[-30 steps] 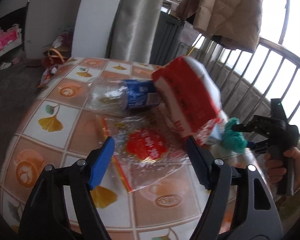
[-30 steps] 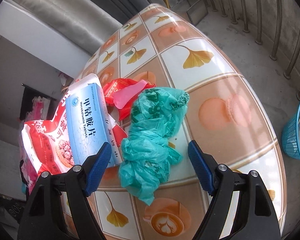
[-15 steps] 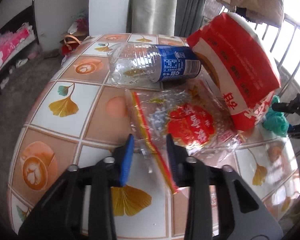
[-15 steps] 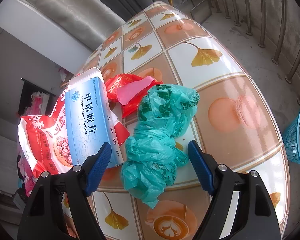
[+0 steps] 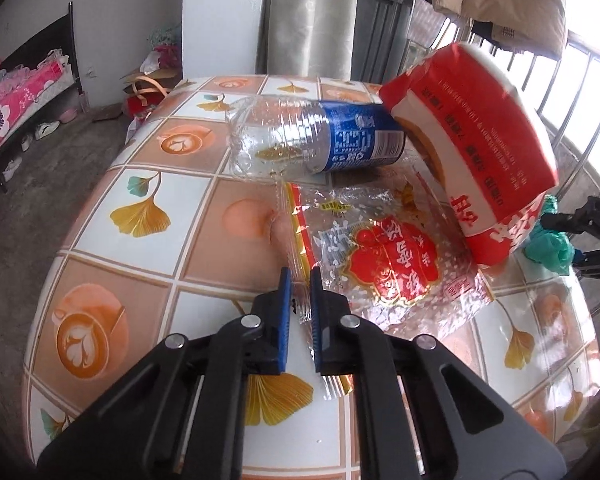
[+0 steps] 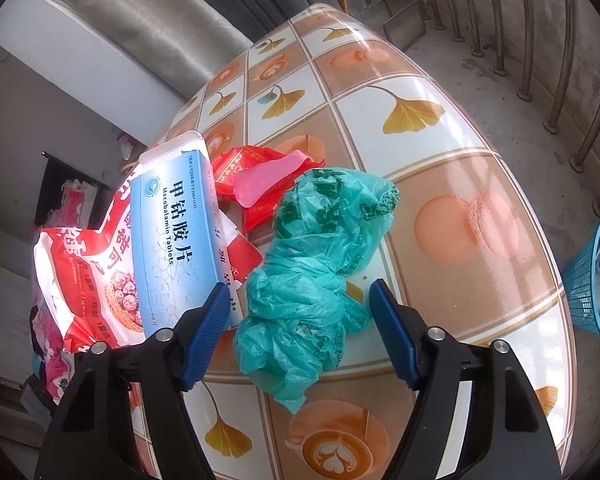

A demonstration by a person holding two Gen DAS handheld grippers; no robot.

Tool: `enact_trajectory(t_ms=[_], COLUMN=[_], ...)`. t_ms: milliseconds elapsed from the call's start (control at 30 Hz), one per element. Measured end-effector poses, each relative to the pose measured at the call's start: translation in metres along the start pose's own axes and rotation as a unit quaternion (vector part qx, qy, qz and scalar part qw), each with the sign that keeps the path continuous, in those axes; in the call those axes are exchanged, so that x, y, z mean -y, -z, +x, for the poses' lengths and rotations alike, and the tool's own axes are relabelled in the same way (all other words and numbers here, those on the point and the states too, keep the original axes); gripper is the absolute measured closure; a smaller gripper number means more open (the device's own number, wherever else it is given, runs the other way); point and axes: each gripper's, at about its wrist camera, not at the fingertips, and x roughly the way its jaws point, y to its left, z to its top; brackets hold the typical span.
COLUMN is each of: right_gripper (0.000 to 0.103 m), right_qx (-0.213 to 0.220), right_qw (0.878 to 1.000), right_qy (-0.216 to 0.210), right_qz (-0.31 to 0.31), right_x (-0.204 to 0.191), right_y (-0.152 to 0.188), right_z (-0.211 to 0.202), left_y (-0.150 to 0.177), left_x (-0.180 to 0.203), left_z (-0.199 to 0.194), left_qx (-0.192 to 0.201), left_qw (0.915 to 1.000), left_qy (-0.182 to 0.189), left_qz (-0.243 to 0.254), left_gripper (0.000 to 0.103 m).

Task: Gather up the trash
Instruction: 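Grasp the clear red-printed candy bag with the left tool while the right tool grasps the green plastic bag, then lift both bags off the table and turn toward the blue wastebasket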

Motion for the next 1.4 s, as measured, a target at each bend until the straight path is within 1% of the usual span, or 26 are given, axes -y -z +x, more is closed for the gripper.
enact_trajectory(t_ms=[33, 267, 400, 533, 567, 600, 867, 1033, 1267, 1400], right_gripper=[0.042, 0.054, 0.058, 0.059, 0.059, 0.059, 0.06, 0.06, 0.06, 0.06], right_qx=[-0.001, 0.005, 0.01, 0.014, 0.015, 0.016, 0.024, 0.034, 0.046, 0.053], right_qw=[1.0, 1.0, 1.0, 0.999, 0.999, 0.999, 0.998, 0.997, 0.996, 0.995], right_qy=[-0.001, -0.015, -0.022, -0.028, -0.03, -0.032, -0.052, -0.064, -0.076, -0.085], right_qz=[0.002, 0.003, 0.004, 0.008, 0.009, 0.009, 0.007, 0.005, -0.004, -0.006], right_x=[0.001, 0.003, 0.003, 0.004, 0.005, 0.005, 0.004, 0.004, 0.005, 0.005], right_y=[0.0, 0.001, 0.002, 0.004, 0.005, 0.006, 0.016, 0.024, 0.037, 0.045], right_z=[0.0, -0.004, -0.008, -0.013, -0.014, -0.015, -0.031, -0.048, -0.072, -0.084], left_y=[0.0, -0.001, -0.001, 0.0, 0.0, 0.001, 0.004, 0.007, 0.007, 0.006], left_x=[-0.001, -0.007, -0.011, -0.014, -0.013, -0.014, -0.014, -0.015, -0.011, -0.006], left_z=[-0.001, -0.022, -0.038, -0.055, -0.06, -0.065, -0.1, -0.124, -0.161, -0.187], left_qx=[0.002, 0.018, 0.032, 0.045, 0.049, 0.052, 0.077, 0.093, 0.129, 0.155], left_qw=[1.0, 0.9998, 0.9994, 0.9988, 0.9987, 0.9985, 0.997, 0.9955, 0.9914, 0.9874], left_qy=[0.001, 0.009, 0.013, 0.016, 0.015, 0.015, 0.01, 0.018, 0.021, 0.024], left_qz=[0.0, -0.005, -0.01, -0.011, -0.009, -0.007, 0.005, 0.0, 0.009, 0.021], left_gripper=[0.096, 0.098, 0.099, 0.099, 0.1, 0.103, 0.103, 0.103, 0.103, 0.103])
